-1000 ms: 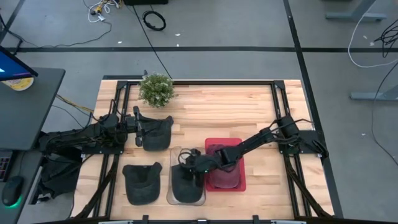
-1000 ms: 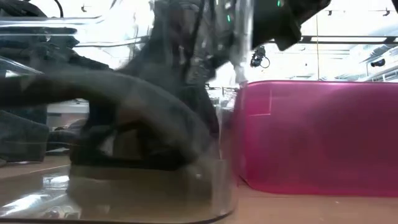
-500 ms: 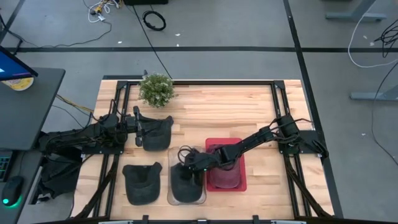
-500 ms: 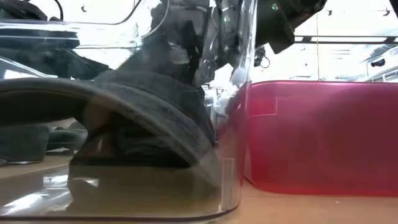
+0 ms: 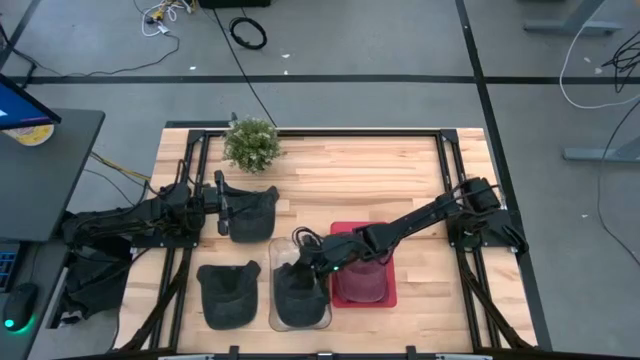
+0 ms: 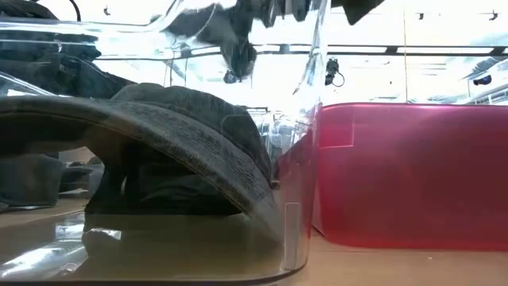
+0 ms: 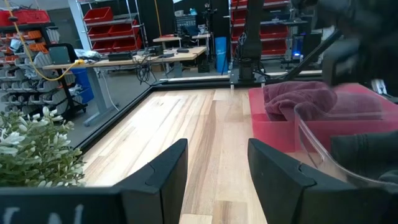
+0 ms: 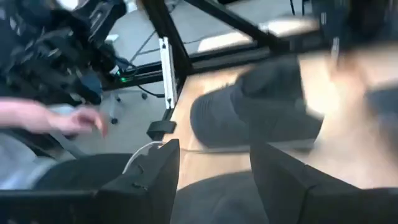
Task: Pick & Place hat
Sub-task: Put the bottom black cap into the transparent bin
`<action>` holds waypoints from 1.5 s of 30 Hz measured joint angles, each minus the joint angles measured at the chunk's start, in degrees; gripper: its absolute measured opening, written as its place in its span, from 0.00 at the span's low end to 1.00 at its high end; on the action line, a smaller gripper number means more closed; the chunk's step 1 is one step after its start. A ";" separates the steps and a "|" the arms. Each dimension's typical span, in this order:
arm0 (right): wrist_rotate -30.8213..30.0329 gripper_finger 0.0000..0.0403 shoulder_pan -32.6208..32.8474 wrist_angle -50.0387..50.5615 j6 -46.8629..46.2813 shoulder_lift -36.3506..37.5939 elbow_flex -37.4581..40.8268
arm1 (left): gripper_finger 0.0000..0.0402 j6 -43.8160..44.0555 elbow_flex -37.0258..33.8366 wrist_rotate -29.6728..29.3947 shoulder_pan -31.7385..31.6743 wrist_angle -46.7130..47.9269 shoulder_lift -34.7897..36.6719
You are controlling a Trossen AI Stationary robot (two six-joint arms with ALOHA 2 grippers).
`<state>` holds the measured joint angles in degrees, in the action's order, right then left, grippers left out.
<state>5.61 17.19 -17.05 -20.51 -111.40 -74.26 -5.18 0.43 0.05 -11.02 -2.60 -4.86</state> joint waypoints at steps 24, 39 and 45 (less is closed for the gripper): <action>-3.54 0.49 -6.64 19.34 21.78 21.40 0.02 | 0.43 0.03 0.00 -0.01 0.01 -0.22 0.00; 1.18 0.49 -16.91 10.56 24.33 27.09 12.39 | 0.43 0.04 0.00 0.01 -0.01 -0.51 0.00; 1.30 0.49 -20.36 -0.04 21.24 39.75 29.28 | 0.43 0.08 0.00 -0.01 0.01 -0.47 0.00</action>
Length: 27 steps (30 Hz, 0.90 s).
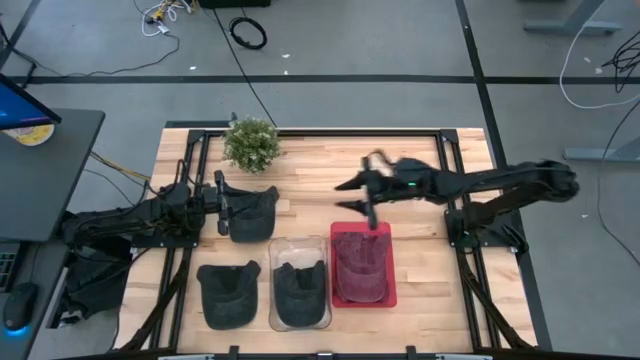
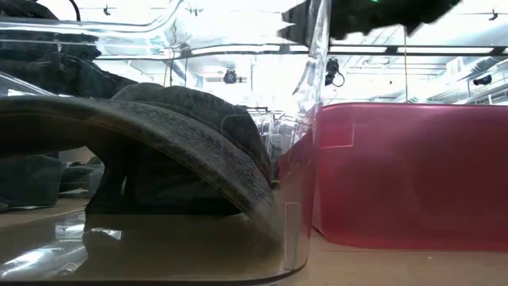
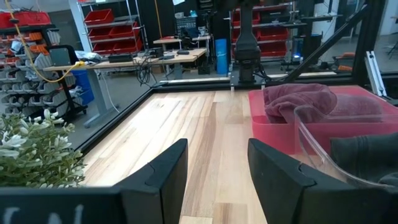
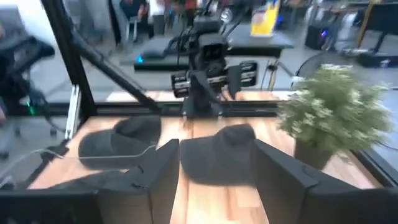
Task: Pick & Place hat
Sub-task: Put the bottom black cap into the transparent bin
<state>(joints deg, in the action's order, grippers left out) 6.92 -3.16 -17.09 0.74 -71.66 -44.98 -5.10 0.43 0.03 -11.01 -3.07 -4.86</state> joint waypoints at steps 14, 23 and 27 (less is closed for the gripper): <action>0.07 0.49 -0.02 -59.10 -7.24 33.62 44.12 | 0.43 3.38 0.00 -0.02 0.00 -0.09 0.00; 6.02 0.49 0.00 -57.24 -10.81 43.55 43.95 | 0.43 8.91 0.00 0.02 0.00 0.24 0.00; 9.18 0.49 0.01 -56.00 -10.82 47.08 44.05 | 0.43 10.90 0.00 0.17 0.00 0.24 0.00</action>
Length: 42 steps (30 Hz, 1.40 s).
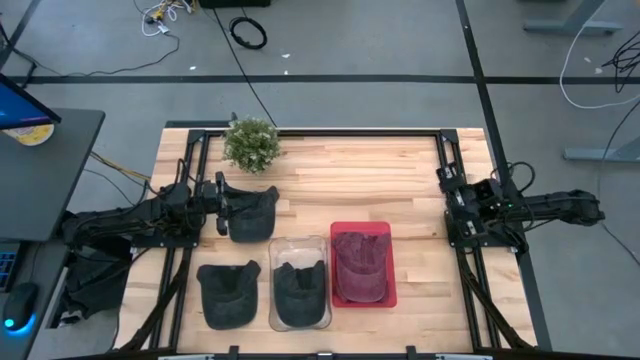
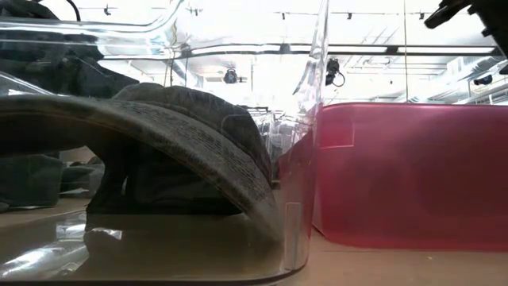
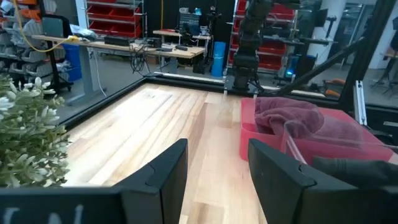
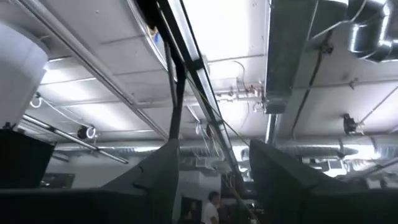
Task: Pick & Place hat
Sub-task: Put the bottom black cap into the transparent bin
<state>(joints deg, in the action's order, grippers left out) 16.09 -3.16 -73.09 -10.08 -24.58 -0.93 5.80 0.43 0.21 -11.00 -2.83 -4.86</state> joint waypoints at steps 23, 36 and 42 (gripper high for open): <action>-9.64 0.49 -7.38 36.64 -1.65 24.38 -0.02 | 0.43 5.64 0.00 6.53 0.02 -3.66 0.00; -16.73 0.49 -7.43 55.65 7.80 24.41 -0.02 | 0.43 10.10 0.00 13.07 1.71 -13.57 -0.01; -16.76 0.49 -7.43 63.86 13.10 24.41 -0.02 | 0.43 10.14 0.00 13.88 6.53 -19.82 0.00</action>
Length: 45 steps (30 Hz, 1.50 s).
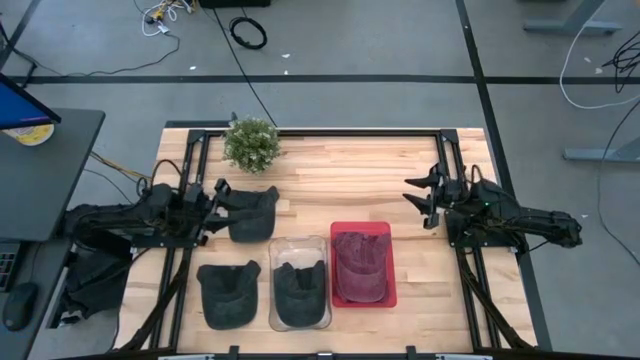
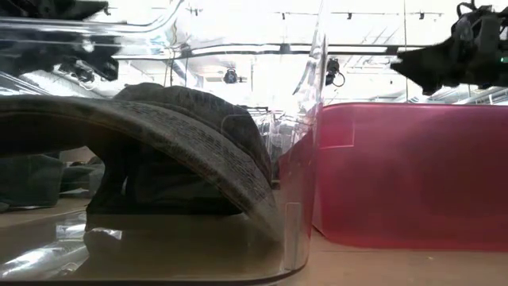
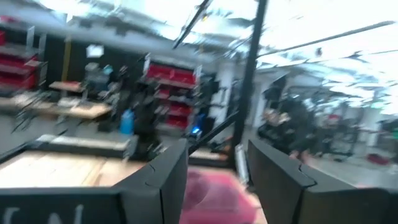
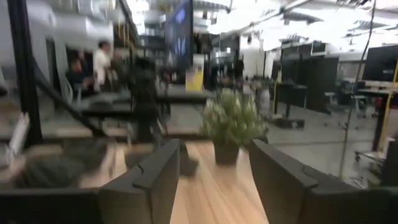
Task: Pick & Place hat
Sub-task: Put the bottom black cap into the transparent bin
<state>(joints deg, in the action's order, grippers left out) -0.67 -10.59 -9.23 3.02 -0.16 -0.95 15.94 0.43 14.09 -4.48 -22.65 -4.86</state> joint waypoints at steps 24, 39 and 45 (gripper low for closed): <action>-4.48 0.49 0.04 7.62 4.58 -0.55 0.00 | 0.43 -11.95 7.08 7.19 23.49 -8.92 -4.11; -4.48 0.49 0.04 7.60 4.58 -0.55 0.00 | 0.43 -22.82 23.55 -0.45 42.90 -1.06 -31.02; -4.48 0.49 0.04 7.60 4.58 -0.55 0.00 | 0.43 -20.57 35.09 -16.45 50.59 17.11 -42.52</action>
<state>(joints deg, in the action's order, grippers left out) -5.15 -10.55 -1.63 7.60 -0.71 -0.95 -4.64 35.51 -2.36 46.12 -5.54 -47.38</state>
